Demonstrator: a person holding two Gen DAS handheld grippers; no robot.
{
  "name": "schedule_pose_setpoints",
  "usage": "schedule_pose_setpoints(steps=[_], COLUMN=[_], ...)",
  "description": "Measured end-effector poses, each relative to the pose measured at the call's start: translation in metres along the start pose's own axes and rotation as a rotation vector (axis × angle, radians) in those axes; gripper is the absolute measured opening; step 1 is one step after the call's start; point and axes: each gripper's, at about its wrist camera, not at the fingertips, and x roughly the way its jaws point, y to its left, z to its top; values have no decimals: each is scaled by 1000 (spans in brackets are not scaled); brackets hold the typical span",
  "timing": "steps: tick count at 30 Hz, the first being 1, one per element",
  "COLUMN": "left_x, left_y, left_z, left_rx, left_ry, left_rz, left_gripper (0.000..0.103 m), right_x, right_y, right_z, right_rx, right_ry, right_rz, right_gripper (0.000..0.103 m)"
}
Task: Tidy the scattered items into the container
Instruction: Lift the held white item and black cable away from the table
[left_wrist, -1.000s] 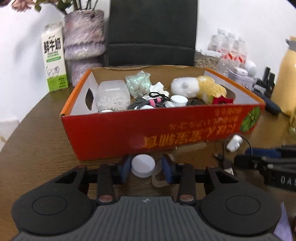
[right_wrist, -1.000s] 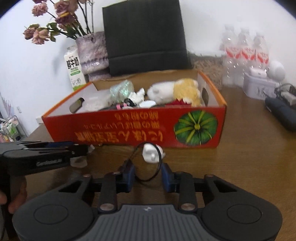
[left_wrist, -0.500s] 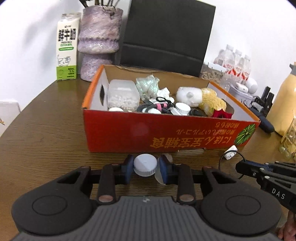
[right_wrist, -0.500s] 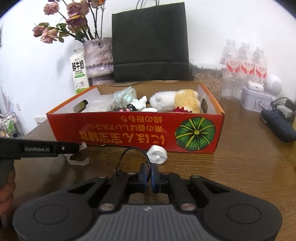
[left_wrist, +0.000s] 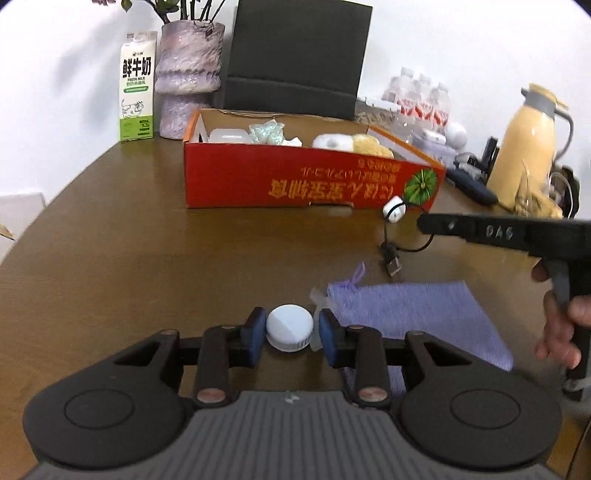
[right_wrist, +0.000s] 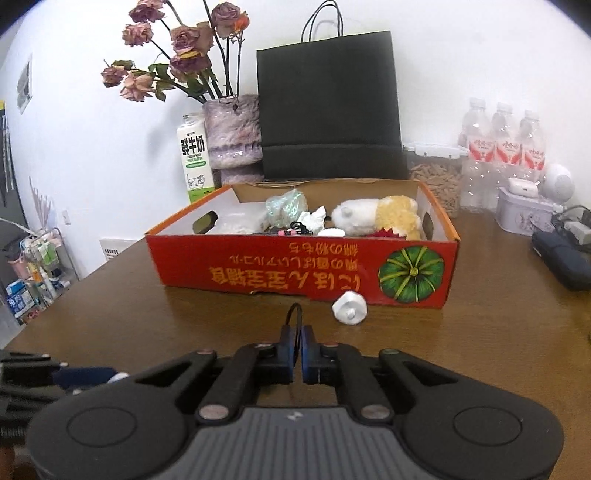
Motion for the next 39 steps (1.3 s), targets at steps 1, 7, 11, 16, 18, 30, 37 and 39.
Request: schedule_pose_setpoints(steps=[1,7,11,16,18,30,37,39], left_x=[-4,-25,-37,-45,-41,-6,-22,-35], left_y=[1,13,21,13,-1,-20,-6,-1], left_z=[-2,-14,-18,-18,-15,-3,0,6], left_rx=[0,-42,-67,-7,96,260,147,103], left_ry=[7,8,-9,-54,-67,7,-26,-66], left_rz=[-8,-26,-43,-79,-101,-58,-47,-58], left_gripper=[36,50,52,53,47,10,1,1], right_x=[-6,-40,-59,-78,-82,-95,-105,-110], right_y=[1,0,-5,-8,-9,-13,-17,-17], right_z=[-3,-28,-48,-58,-60,-62,-61,-59], right_rx=[7,80,126,125,136,148,165,162], right_ry=[-4,-16,17,21,19,3,-31,-50], right_rz=[5,-22,-42,-64,-68,-87,-101,-106], right_gripper=[4,4,4,4,4,4,4,3])
